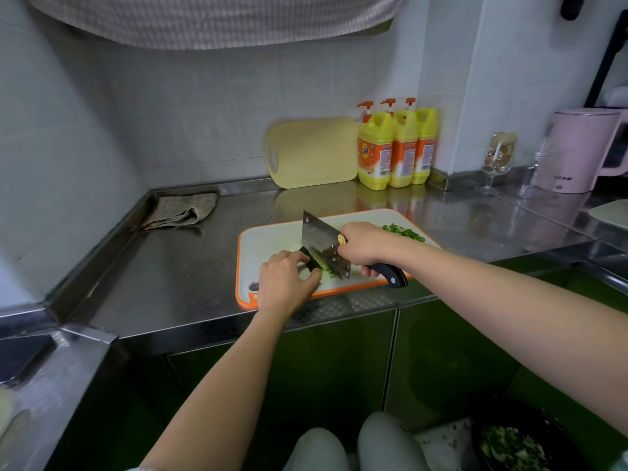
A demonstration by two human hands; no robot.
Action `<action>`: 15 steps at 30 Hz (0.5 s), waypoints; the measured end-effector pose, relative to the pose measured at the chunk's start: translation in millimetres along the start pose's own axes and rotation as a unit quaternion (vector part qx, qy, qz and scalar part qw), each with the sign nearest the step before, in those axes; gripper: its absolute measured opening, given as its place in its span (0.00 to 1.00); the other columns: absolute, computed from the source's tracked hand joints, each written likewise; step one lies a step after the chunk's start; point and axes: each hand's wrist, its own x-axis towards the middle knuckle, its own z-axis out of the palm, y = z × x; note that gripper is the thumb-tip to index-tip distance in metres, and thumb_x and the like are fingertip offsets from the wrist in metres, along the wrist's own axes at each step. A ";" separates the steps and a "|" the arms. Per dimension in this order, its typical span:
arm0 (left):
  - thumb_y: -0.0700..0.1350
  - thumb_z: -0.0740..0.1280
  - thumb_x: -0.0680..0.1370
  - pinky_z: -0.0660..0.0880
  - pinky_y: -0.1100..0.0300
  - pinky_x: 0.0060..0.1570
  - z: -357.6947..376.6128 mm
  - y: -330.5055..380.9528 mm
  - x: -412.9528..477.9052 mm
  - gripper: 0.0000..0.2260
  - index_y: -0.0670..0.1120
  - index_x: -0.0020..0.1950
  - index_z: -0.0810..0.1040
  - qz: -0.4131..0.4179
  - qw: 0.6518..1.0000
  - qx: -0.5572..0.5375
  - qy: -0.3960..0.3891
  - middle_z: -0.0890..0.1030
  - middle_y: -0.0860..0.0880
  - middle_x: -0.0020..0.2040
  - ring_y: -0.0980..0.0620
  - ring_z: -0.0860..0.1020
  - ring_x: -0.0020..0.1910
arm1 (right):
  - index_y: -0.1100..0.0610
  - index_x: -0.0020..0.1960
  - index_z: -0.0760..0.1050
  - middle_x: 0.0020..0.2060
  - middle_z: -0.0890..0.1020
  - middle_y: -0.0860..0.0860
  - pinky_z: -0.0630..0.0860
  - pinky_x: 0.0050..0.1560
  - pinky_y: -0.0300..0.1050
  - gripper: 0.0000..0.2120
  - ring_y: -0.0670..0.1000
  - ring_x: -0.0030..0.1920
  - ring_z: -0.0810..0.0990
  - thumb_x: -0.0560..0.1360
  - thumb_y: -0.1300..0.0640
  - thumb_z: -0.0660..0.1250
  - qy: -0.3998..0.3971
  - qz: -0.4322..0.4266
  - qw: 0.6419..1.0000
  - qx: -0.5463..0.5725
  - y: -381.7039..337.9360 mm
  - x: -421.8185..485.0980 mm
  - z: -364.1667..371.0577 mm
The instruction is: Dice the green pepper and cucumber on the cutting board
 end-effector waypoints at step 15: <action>0.60 0.62 0.75 0.67 0.52 0.57 1.0 7.5 4.7 0.21 0.47 0.59 0.80 -0.023 0.994 0.097 -0.040 0.76 0.46 0.60 0.46 0.68 0.60 | 0.66 0.58 0.69 0.33 0.79 0.61 0.70 0.19 0.37 0.11 0.52 0.24 0.77 0.79 0.63 0.53 0.007 -0.006 0.999 -0.039 3.6 -7.2 0.6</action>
